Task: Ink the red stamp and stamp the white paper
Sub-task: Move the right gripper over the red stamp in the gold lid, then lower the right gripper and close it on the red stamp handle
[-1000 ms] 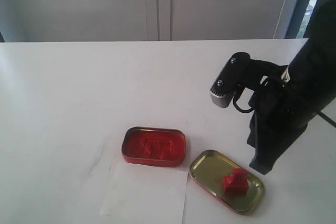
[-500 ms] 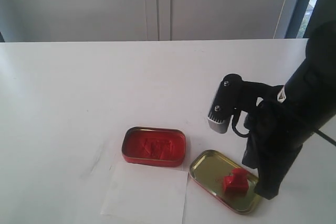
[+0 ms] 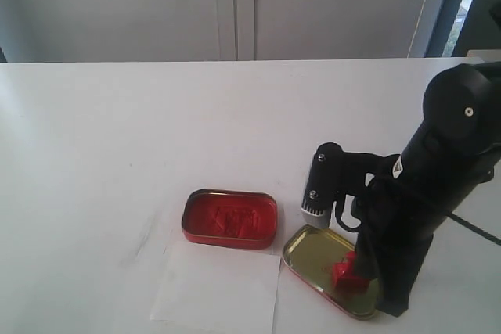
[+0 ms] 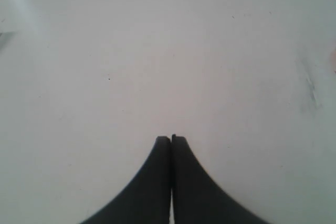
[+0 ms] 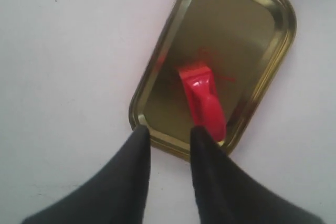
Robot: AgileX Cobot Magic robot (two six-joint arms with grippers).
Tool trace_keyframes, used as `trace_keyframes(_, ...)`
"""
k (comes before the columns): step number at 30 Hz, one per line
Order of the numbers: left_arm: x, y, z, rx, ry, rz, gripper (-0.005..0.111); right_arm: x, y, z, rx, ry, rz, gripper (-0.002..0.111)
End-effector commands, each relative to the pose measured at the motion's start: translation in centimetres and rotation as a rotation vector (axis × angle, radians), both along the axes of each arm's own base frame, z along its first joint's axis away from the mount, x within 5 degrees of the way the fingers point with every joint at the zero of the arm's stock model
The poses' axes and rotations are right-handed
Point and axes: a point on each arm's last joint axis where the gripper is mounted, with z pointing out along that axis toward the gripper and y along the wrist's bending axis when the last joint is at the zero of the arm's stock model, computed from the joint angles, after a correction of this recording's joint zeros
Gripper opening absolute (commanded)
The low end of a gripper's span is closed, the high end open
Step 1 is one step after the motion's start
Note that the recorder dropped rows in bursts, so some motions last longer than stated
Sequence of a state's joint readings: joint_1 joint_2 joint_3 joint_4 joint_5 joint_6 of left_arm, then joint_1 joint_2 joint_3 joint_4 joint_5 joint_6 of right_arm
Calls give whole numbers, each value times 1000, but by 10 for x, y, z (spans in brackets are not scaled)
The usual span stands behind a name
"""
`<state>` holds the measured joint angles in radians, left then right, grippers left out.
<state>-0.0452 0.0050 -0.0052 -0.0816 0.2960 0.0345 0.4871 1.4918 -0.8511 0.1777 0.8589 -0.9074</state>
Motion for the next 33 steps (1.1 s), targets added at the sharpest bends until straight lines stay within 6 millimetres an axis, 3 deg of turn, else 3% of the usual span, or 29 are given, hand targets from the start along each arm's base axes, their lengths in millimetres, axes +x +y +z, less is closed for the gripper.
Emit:
trace_keyframes(1, 0, 0, -1, -5, -4, 3, 0, 1, 1, 1, 7, -8, 15, 36)
trace_keyframes(10, 0, 0, -1, -5, -4, 3, 0, 3, 1, -9, -5, -41, 105, 48)
trace_keyframes(27, 0, 0, -1, -5, -4, 3, 0, 12, 1, -16, -15, -159, 155, 47)
trace_keyframes(33, 0, 0, -1, -5, -4, 3, 0, 13, 2, -22, -22, -129, 124, 47)
